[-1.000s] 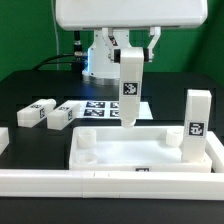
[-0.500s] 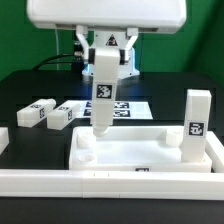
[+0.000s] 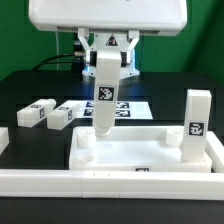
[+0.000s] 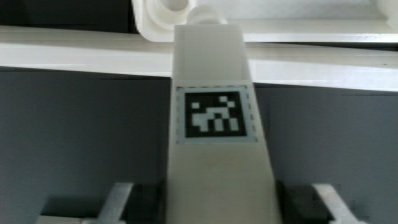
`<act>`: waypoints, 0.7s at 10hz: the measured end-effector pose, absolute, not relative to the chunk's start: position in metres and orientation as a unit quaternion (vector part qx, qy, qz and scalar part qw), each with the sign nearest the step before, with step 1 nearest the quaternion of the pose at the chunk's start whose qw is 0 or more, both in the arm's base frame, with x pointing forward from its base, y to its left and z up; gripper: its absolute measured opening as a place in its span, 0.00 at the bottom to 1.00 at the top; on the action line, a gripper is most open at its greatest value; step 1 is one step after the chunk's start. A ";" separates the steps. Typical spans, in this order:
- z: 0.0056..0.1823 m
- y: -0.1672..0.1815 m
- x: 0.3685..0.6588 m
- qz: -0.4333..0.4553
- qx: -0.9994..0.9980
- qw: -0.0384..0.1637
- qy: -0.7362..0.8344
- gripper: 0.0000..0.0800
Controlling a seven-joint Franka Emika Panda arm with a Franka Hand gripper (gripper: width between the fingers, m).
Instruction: Assemble desk
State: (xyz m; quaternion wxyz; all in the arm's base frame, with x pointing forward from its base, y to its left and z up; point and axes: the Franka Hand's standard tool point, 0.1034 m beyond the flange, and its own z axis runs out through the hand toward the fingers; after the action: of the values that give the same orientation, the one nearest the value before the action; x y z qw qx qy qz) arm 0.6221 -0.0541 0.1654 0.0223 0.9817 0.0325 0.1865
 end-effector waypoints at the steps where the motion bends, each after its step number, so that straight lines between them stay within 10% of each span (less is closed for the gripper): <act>1: 0.165 -0.065 0.630 0.182 0.983 0.021 0.030 0.36; 7: 0.159 -0.066 0.637 0.182 0.982 0.023 0.035 0.36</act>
Offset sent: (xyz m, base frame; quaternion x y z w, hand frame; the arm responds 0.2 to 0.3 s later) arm -0.0063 0.0067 -0.0050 -0.0114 0.0085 -0.0240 0.9996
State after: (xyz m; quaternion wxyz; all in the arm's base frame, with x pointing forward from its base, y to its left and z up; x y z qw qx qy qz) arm 0.6372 -0.0657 0.1591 0.0231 0.9824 0.0345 0.1820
